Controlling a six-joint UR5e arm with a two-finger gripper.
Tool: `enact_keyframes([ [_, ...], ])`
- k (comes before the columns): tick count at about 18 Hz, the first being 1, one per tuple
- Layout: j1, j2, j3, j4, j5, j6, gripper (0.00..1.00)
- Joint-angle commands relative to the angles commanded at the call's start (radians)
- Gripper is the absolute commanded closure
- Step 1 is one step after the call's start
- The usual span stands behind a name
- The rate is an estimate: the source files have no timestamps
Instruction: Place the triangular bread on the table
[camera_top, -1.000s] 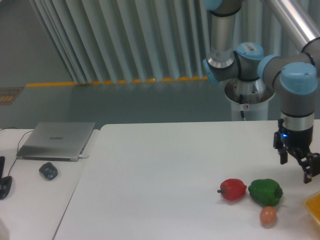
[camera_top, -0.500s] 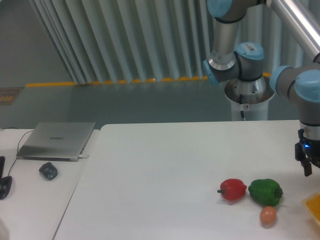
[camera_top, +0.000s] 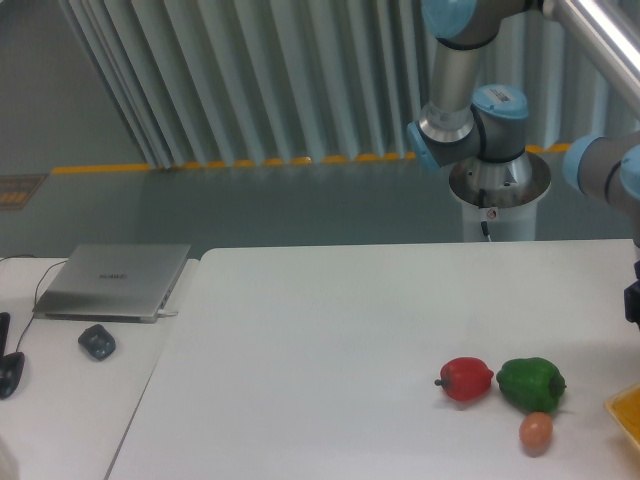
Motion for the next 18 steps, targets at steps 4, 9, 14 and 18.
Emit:
enact_keyframes([
  [4, 0.003, -0.024, 0.006, 0.009, -0.003, -0.055, 0.0],
  [9, 0.015, -0.072, 0.04, 0.04, -0.003, -0.065, 0.0],
  [14, 0.015, -0.1, 0.071, 0.041, -0.003, -0.091, 0.0],
  [18, 0.015, -0.118, 0.078, 0.049, -0.003, -0.091, 0.0],
])
